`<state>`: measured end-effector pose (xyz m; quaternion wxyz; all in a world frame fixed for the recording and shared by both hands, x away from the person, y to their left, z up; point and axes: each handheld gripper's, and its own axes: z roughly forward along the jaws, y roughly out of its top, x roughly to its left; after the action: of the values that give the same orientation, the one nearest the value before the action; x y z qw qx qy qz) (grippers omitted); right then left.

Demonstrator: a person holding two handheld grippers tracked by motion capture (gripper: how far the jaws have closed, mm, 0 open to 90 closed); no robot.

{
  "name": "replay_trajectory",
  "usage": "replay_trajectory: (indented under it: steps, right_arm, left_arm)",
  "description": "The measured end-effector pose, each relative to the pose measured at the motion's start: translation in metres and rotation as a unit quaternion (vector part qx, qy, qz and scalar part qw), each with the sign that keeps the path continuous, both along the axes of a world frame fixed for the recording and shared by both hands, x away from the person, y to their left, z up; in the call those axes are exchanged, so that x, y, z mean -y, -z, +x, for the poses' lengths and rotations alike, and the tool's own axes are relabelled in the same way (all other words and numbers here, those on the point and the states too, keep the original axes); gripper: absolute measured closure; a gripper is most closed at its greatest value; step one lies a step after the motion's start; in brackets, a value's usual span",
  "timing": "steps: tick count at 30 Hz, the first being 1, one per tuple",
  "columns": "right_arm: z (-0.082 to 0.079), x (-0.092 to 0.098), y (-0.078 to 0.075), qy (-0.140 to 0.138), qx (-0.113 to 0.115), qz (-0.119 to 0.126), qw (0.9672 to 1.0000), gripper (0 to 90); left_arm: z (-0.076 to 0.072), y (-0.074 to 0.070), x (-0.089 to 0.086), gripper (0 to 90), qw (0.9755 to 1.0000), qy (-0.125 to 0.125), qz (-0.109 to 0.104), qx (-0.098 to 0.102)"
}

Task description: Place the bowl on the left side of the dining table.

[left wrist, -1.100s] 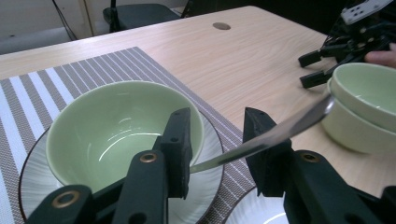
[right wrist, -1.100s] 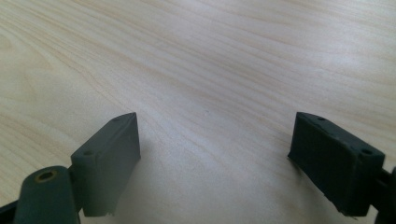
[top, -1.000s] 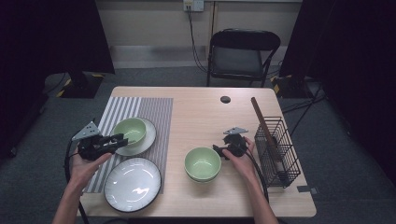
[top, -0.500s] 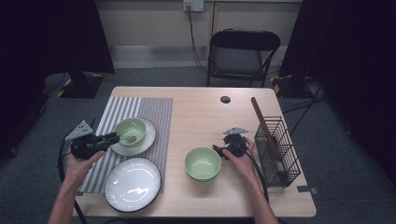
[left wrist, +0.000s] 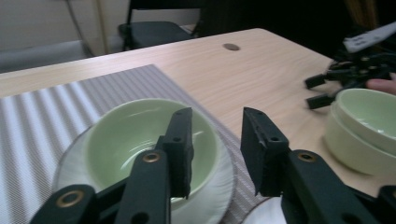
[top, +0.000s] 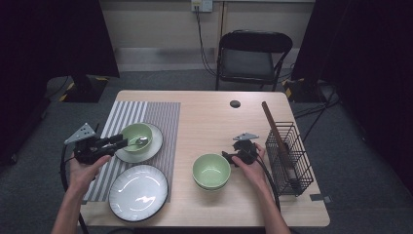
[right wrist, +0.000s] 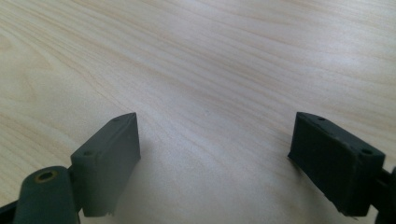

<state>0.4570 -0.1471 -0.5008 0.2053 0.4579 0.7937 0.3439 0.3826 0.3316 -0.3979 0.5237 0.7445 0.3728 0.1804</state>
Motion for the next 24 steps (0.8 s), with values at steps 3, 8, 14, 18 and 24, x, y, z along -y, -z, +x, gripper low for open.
replay_trajectory:
  steps: [3,8,14,18,24]
  right_arm:
    - [0.0,0.0,0.0,0.0,0.0,0.0,1.0,15.4]
    - [0.0,0.0,0.0,0.0,0.0,0.0,1.0,15.4]
    - [0.0,0.0,0.0,-0.001,0.0,0.0,1.0,15.4]
    - [0.0,0.0,0.0,-0.001,0.0,0.0,1.0,15.3]
    - [0.0,0.0,0.0,-0.001,0.0,0.0,1.0,15.4]
  left_arm:
    - [-0.003,0.005,0.008,66.5,0.9998,0.014,-0.002,-0.012]
    - [-0.004,0.021,0.013,63.8,0.9992,0.011,0.025,-0.028]
    - [-0.001,0.033,0.01,63.0,0.9986,0.011,0.026,-0.045]
    - [-0.001,0.042,0.011,68.3,0.9977,0.02,0.025,-0.06]
    - [0.001,0.045,0.005,68.4,0.9976,0.004,0.032,-0.062]
